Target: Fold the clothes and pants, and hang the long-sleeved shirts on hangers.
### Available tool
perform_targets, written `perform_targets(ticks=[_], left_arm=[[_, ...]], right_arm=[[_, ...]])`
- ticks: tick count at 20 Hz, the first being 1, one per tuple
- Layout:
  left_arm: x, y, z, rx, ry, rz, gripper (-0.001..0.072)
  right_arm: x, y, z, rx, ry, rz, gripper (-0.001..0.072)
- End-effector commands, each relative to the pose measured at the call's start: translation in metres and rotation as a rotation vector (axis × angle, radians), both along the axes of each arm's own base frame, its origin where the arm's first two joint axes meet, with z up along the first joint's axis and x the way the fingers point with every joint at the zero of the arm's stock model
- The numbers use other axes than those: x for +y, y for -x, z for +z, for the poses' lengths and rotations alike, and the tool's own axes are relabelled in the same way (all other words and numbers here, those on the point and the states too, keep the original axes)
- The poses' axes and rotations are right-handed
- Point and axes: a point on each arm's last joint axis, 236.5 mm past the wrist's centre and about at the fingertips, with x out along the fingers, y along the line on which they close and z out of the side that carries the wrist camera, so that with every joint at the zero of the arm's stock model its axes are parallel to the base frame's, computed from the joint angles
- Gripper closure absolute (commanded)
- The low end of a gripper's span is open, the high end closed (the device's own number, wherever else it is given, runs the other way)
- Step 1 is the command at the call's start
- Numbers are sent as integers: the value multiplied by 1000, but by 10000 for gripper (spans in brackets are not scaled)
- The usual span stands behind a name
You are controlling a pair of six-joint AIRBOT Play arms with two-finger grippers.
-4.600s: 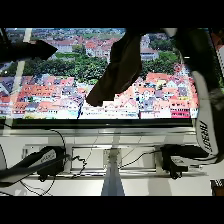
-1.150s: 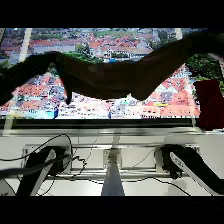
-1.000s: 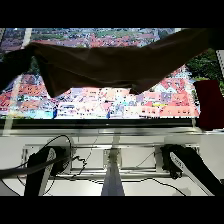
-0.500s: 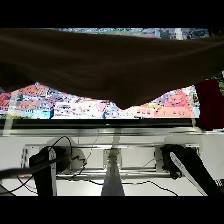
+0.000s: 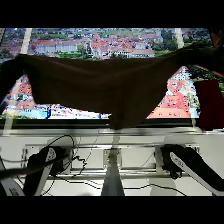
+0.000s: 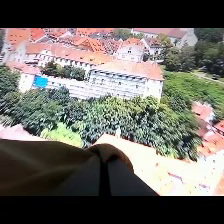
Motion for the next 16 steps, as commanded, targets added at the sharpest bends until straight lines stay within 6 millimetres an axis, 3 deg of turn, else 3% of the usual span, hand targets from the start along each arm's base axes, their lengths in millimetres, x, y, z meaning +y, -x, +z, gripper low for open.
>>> perform_targets(ticks=[1, 3, 6, 7, 8, 9, 10, 11, 12, 14, 16], left_arm=[[-49, -45, -103, 214, 120, -159, 689], [-80, -66, -142, 273, 32, -289, 690], [-96, -93, -168, 320, -169, -416, 691], [-95, -101, -168, 328, -246, -439, 690], [-89, -107, -166, 326, -336, -456, 690], [-80, -113, -161, 314, -447, -473, 677], [-70, -115, -157, 308, -549, -485, 531], [-61, -117, -152, 300, -625, -487, 131], [-52, -118, -142, 289, -666, -475, 6], [-33, -116, -115, 252, -710, -427, -1], [-11, -111, -82, 208, -738, -362, 5]], right_arm=[[10, -76, -91, 6, -12, -18, 704], [12, -100, -134, 45, -49, -56, 704], [14, -112, -159, 62, -93, -96, 690], [14, -113, -158, 58, -92, -95, 579], [14, -114, -156, 55, -92, -95, 370], [14, -114, -155, 53, -92, -94, 251], [13, -113, -155, 61, -91, -95, 247], [12, -111, -156, 76, -85, -97, 248], [8, -106, -159, 106, -80, -103, 251], [-17, -90, -170, 201, -39, -138, 293], [-57, -63, -189, 348, -8, -205, 385]])
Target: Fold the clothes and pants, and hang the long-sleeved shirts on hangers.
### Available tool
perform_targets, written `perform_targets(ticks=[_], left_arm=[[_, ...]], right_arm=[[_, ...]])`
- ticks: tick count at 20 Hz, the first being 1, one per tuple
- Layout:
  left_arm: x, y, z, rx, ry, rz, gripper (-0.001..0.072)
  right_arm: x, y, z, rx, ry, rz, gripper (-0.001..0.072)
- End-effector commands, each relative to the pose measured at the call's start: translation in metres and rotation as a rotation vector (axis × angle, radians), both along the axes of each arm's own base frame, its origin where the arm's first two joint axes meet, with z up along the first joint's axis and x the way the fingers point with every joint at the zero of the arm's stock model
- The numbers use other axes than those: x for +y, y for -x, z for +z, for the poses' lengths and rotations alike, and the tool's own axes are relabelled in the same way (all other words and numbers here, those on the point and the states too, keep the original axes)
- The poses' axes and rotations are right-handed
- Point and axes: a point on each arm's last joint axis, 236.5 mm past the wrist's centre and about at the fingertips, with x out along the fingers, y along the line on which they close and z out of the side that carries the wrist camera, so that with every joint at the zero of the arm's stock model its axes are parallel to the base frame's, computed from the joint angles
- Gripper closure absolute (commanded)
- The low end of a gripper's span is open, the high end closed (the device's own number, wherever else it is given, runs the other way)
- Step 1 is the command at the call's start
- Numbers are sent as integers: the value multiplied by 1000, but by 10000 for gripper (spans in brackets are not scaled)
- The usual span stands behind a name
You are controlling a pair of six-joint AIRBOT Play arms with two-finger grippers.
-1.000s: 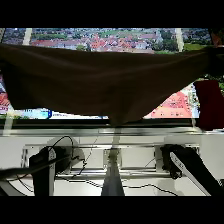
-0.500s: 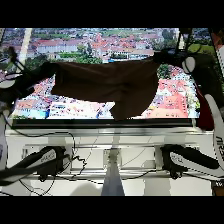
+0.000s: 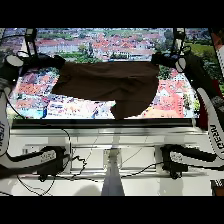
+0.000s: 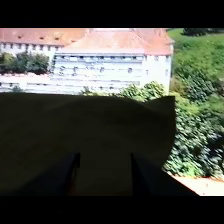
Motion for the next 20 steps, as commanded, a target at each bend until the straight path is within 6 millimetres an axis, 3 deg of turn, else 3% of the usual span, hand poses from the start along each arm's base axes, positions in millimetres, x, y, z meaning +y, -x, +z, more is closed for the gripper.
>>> perform_targets(ticks=[1, 2, 3, 4, 5, 7, 8, 10, 12, 18, 20], left_arm=[[46, 7, 47, -101, -156, 43, 5], [63, 16, 58, -112, -233, 53, 5], [80, 26, 61, -91, -296, 79, 5], [100, 39, 59, -38, -338, 131, 5], [117, 52, 52, 30, -346, 193, 5], [139, 79, 31, 176, -308, 289, 5], [144, 91, 21, 239, -291, 298, 5], [149, 106, 7, 321, -274, 300, 5], [153, 113, 0, 361, -265, 306, 5], [179, 126, -12, 420, -203, 413, 5], [191, 142, -28, 499, -164, 448, 6]], right_arm=[[-57, 50, -34, 264, 52, -68, 395], [-79, 71, -45, 358, 65, -82, 431], [-93, 92, -55, 441, 59, -83, 523], [-97, 114, -66, 523, 16, -62, 533], [-89, 133, -75, 589, -61, -17, 533], [-46, 166, -84, 666, -301, 120, 533], [-22, 179, -86, 682, -425, 169, 528], [7, 197, -97, 702, -574, 182, 504], [20, 209, -116, 715, -654, 118, 229], [31, 211, -157, 648, -783, -128, 280], [36, 204, -156, 603, -802, -124, 424]])
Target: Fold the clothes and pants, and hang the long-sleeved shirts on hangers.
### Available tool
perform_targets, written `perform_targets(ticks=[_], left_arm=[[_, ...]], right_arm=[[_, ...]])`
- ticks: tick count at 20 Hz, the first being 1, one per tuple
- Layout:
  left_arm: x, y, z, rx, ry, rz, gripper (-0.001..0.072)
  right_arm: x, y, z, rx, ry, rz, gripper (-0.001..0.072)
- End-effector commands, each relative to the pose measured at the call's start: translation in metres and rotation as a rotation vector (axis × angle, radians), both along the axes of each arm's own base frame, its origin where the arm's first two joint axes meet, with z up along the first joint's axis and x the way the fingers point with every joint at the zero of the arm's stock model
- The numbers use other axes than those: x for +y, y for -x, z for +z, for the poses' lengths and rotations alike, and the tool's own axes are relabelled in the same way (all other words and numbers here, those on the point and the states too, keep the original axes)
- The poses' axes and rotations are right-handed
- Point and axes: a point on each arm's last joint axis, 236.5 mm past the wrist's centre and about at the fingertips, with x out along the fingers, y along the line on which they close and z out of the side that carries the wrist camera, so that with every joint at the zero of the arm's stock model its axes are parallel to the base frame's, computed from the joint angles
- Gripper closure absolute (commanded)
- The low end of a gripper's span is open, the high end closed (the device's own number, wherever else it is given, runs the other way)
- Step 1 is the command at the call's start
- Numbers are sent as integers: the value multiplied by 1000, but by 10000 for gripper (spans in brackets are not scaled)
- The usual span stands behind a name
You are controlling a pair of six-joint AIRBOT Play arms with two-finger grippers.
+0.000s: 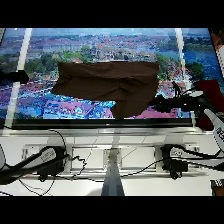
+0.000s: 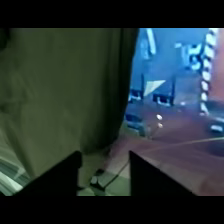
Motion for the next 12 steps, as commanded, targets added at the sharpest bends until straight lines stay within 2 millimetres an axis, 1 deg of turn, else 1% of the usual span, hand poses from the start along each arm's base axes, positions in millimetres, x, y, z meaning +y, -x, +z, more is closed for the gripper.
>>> perform_targets(ticks=[1, 3, 4, 7, 9, 10, 12], left_arm=[[17, 28, -26, 113, 86, 90, 6], [17, 40, -43, 164, 186, 139, 6], [15, 42, -51, 175, 243, 163, 5], [3, 53, -75, 233, 370, 193, 5], [-12, 61, -92, 280, 430, 169, 7], [-27, 60, -98, 287, 496, 149, 7], [-60, 50, -102, 265, 658, 113, 7]], right_arm=[[8, -15, -4, -77, -23, -76, 478], [18, -26, 6, -162, -50, -52, 673], [21, -30, 10, -198, -58, -37, 704], [27, -36, 17, -250, -65, -6, 705], [32, -34, 17, -251, -67, 11, 705], [36, -33, 17, -251, -69, 22, 705], [44, -29, 17, -250, -71, 50, 705]])
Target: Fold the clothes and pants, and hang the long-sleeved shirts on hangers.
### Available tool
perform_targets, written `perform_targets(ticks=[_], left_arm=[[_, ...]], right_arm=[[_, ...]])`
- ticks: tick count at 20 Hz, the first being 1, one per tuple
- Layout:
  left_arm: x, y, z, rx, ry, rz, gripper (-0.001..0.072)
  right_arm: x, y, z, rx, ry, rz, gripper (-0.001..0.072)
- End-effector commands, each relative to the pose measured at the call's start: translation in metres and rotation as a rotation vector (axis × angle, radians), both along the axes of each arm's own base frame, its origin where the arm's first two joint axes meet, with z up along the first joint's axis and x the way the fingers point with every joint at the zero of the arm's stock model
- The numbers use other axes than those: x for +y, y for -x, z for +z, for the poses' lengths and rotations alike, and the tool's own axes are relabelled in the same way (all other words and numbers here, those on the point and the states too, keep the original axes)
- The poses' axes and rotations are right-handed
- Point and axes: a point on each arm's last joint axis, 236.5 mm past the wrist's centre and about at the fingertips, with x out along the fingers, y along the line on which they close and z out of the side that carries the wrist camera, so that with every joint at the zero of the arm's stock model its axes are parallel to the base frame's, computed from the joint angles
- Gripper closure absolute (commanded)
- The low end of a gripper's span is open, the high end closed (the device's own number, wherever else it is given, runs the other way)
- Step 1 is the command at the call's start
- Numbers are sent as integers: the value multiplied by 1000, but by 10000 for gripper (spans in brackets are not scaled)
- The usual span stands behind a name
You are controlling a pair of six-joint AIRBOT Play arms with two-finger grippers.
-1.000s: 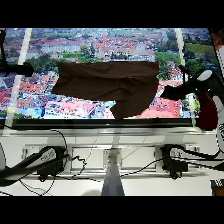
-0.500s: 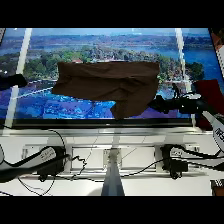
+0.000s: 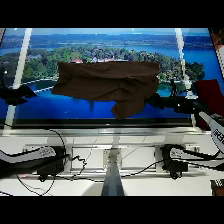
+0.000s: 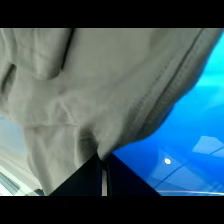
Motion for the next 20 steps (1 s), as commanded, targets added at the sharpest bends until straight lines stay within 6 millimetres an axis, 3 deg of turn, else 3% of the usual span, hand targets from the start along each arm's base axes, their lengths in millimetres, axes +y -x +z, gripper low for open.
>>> perform_targets(ticks=[1, 3, 8, 11, 15, 17, 19, 20], left_arm=[[-50, -13, -7, -49, 264, -5, 8], [-64, -28, -11, -97, 332, -21, 9], [-71, -50, -44, -119, 250, -66, 10], [-82, -57, -54, -117, 233, -91, 191], [-74, -69, -61, -148, 186, -62, 223], [-75, -70, -61, -149, 184, -64, 362], [-75, -70, -61, -149, 185, -66, 386], [-76, -69, -61, -147, 187, -68, 492]], right_arm=[[13, 2, 2, -20, -4, 42, 705], [18, 4, 3, -22, -4, 57, 705], [18, 4, 3, -22, -4, 57, 704], [17, 4, 2, -22, -3, 56, 705], [18, 4, 3, -22, -5, 56, 705], [18, 4, 3, -22, -5, 56, 705], [18, 4, 3, -22, -5, 57, 704], [18, 3, 3, -24, -4, 57, 705]])
